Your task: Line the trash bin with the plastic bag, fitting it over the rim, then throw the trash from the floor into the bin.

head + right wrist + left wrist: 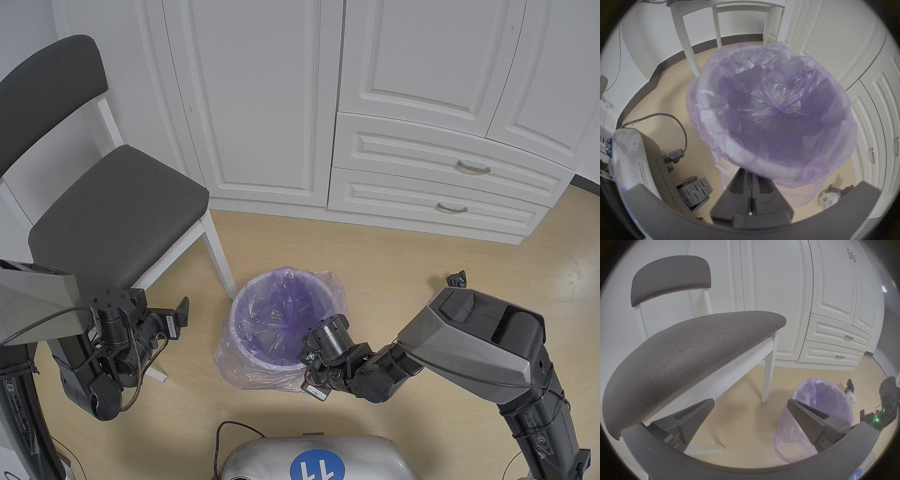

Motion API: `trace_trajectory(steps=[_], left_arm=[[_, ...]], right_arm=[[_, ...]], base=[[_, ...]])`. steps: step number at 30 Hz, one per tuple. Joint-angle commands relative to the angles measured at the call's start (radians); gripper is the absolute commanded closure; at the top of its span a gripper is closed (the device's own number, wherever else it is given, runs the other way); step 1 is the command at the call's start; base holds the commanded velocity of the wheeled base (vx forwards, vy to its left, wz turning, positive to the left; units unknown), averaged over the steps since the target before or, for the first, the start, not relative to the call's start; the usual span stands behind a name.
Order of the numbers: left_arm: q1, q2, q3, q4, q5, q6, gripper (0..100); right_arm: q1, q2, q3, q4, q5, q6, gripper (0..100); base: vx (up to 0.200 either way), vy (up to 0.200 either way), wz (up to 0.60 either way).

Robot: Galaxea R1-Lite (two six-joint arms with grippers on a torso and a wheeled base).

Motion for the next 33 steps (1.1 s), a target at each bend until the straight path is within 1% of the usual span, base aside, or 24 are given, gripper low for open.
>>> trace_trajectory(steps=[1, 5, 12, 21, 22, 26, 33], left_arm=[[0.000, 0.007, 0.000, -0.001, 0.001, 0.000, 0], [0.000, 0.008, -0.003, -0.001, 0.001, 0.000, 0], [0.000, 0.012, -0.003, -0.001, 0.001, 0.000, 0], [0.000, 0.013, -0.006, -0.001, 0.001, 0.000, 0], [0.000, 0.013, -0.006, -0.001, 0.001, 0.000, 0], [0.000, 0.013, -0.005, -0.001, 0.001, 0.000, 0], [0.002, 0.001, -0.002, -0.001, 0.001, 0.000, 0]], right_arm=[[-0.020, -0.019, 0.024, -0.007, 0.001, 0.000, 100], [-0.041, -0.018, 0.063, -0.053, 0.007, 0.003, 100], [-0.067, 0.015, 0.060, -0.054, 0.009, -0.001, 100], [-0.070, 0.013, 0.058, -0.054, 0.015, 0.000, 100], [-0.070, 0.013, 0.058, -0.056, 0.015, 0.000, 0], [-0.060, -0.045, 0.093, -0.057, 0.019, 0.014, 0], [-0.049, -0.291, 0.300, -0.060, 0.019, 0.012, 0]], base=[[0.000, 0.000, 0.00], [0.000, 0.000, 0.00], [0.000, 0.000, 0.00], [0.000, 0.000, 0.00], [0.000, 0.000, 0.00], [0.000, 0.000, 0.00], [0.000, 0.000, 0.00]])
